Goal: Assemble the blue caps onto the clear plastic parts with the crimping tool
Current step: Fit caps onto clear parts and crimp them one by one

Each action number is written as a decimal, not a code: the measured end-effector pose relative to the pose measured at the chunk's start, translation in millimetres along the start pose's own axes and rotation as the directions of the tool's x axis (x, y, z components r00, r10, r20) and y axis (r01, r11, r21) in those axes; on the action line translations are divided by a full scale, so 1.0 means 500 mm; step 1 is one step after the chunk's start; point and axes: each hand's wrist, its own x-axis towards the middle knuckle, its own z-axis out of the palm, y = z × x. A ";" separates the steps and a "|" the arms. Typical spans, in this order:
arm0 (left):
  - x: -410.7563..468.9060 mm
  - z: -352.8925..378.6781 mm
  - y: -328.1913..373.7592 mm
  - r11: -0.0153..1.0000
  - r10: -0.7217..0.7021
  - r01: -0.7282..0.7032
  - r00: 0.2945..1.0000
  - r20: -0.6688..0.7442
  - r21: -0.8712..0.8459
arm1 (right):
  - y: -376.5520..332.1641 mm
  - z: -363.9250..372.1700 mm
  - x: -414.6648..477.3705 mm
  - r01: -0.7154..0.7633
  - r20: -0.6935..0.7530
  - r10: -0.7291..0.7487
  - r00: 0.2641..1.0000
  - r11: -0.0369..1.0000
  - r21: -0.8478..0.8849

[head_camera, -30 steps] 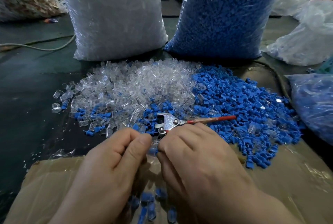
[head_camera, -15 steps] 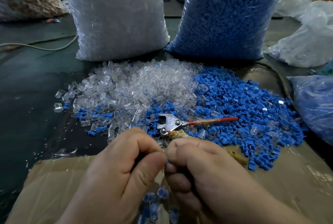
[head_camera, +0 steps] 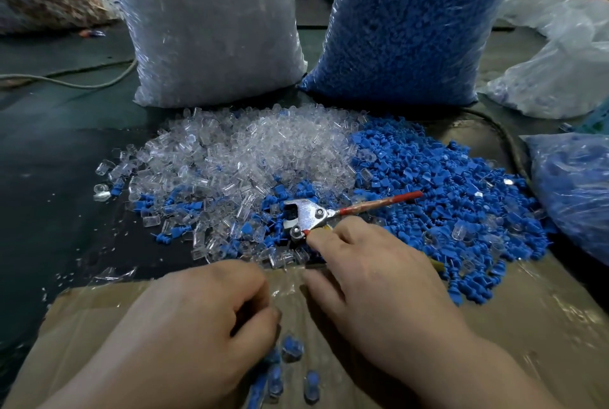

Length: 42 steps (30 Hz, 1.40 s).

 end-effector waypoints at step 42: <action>0.019 0.027 -0.005 0.980 -0.140 0.152 0.985 -0.100 0.131 | 0.086 -0.105 -0.173 -0.381 -0.025 0.382 0.924 0.910 -0.164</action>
